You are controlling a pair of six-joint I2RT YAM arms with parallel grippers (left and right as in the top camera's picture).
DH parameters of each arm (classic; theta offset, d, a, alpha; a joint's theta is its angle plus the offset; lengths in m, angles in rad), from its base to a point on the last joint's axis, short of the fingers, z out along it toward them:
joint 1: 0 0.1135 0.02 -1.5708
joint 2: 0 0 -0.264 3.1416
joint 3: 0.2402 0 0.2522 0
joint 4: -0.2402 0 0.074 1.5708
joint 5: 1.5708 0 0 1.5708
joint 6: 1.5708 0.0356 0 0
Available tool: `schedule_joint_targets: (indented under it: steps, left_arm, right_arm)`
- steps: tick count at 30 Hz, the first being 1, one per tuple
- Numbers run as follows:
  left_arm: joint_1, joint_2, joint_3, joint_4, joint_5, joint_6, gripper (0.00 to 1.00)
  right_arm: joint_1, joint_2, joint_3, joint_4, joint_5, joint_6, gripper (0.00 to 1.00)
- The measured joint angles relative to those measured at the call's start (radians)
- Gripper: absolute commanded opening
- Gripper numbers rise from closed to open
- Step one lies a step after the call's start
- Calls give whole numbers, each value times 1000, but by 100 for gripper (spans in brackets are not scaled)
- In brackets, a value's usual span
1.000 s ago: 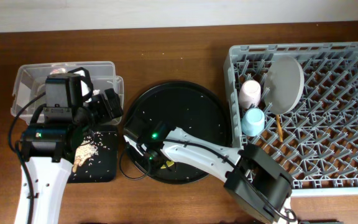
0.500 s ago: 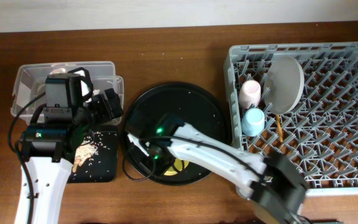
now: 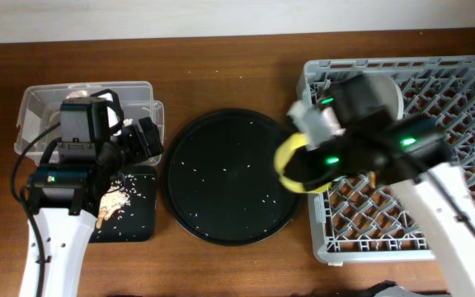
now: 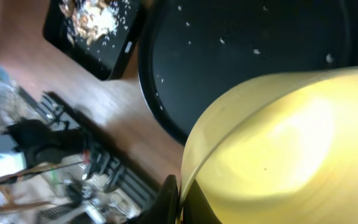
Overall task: Sort waste into correct bins and load items into the dishwasher rack
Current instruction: 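Lift the yellow bowl and carry it to the rack's right side, then lower the yellow bowl into the rack and open the right gripper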
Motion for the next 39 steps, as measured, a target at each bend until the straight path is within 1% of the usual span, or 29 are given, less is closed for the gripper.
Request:
schedule_joint_targets:
  steps: [2, 6, 10, 13, 17, 21, 23, 26, 28, 32, 35, 39]
  left_arm:
    - [0, 0, 0, 0, 0, 0, 100]
    - [0, 0, 0, 0, 0, 0, 100]
    - [0, 0, 0, 0, 0, 0, 100]
    - [0, 0, 0, 0, 0, 0, 100]
    - [0, 0, 0, 0, 0, 0, 100]
    - [0, 0, 0, 0, 0, 0, 99]
    - [0, 0, 0, 0, 0, 0, 100]
    - [0, 0, 0, 0, 0, 0, 100]
    - [0, 0, 0, 0, 0, 0, 100]
    - [0, 0, 0, 1, 0, 0, 99]
    - [0, 0, 0, -1, 0, 0, 100]
    - [0, 0, 0, -1, 0, 0, 100]
  right_arm:
    - [-98, -4, 0, -47, -62, -52, 4]
    - [-357, -3, -1, -129, -204, -178, 4]
    - [-611, -3, -34, -158, -281, -274, 4]
    - [-758, -1, -66, -162, -315, -330, 4]
    - [-951, 32, -136, -105, -427, -403, 4]
    - [-1107, 107, -166, 30, -613, -436, 4]
    - [-1156, 143, -169, 102, -685, -441, 4]
    - [-1189, 191, -169, 201, -753, -450, 4]
    - [-1202, 259, -169, 281, -818, -452, 4]
    - [-1202, 397, -170, 372, -935, -454, 4]
    - [-1202, 503, -171, 397, -980, -454, 4]
    - [-1202, 589, -171, 401, -1014, -455, 4]
